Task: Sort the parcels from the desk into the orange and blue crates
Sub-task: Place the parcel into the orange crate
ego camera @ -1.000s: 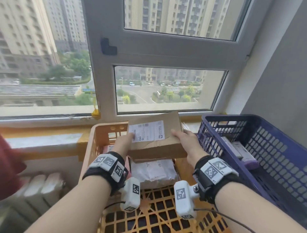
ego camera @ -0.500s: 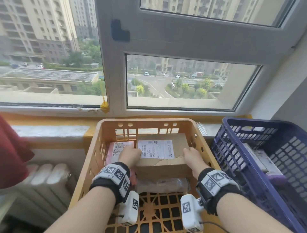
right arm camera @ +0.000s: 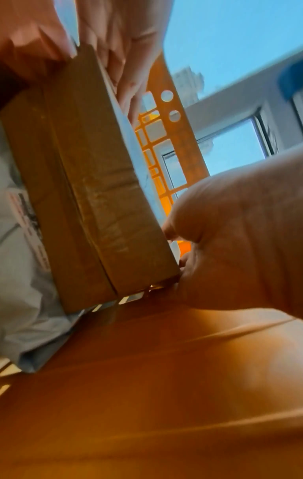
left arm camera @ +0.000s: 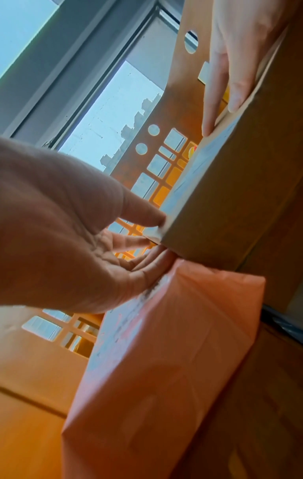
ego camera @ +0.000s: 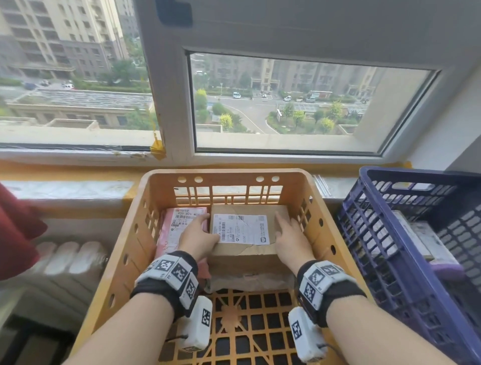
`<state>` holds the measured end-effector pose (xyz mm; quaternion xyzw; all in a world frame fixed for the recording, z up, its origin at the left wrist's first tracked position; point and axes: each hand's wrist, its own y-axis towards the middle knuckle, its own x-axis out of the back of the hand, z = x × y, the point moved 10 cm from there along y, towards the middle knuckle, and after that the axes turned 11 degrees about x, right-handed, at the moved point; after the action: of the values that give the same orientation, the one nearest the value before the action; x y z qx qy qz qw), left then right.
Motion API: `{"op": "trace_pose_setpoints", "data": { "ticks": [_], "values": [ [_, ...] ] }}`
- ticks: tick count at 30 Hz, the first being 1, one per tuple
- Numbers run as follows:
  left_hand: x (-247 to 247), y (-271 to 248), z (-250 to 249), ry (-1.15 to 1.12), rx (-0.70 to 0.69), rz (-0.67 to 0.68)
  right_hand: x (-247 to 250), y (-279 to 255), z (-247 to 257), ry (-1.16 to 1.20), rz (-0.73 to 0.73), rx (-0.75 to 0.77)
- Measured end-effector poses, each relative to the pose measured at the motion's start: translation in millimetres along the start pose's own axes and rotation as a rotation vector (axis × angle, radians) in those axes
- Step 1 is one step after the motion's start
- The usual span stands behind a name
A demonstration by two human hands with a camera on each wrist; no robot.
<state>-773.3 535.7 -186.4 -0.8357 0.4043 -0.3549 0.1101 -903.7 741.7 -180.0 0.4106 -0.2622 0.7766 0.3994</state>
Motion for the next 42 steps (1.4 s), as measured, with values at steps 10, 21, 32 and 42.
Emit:
{"op": "trace_pose_setpoints", "data": {
  "ticks": [10,21,32,42],
  "values": [
    [-3.0,15.1,-3.7,0.036,-0.024,-0.004,-7.2,7.6,-11.1,0.082,0.069,-0.078],
    [-3.1,9.3,-6.9,0.055,-0.016,-0.03,-2.9,8.8,-8.8,0.033,0.128,-0.105],
    [5.1,-18.3,-18.9,0.071,0.004,-0.068,19.2,7.5,12.6,0.015,0.156,-0.069],
    [36.0,-61.6,-37.9,0.087,-0.03,-0.143,49.7,-10.1,46.6,0.05,0.146,0.024]
  ]
}}
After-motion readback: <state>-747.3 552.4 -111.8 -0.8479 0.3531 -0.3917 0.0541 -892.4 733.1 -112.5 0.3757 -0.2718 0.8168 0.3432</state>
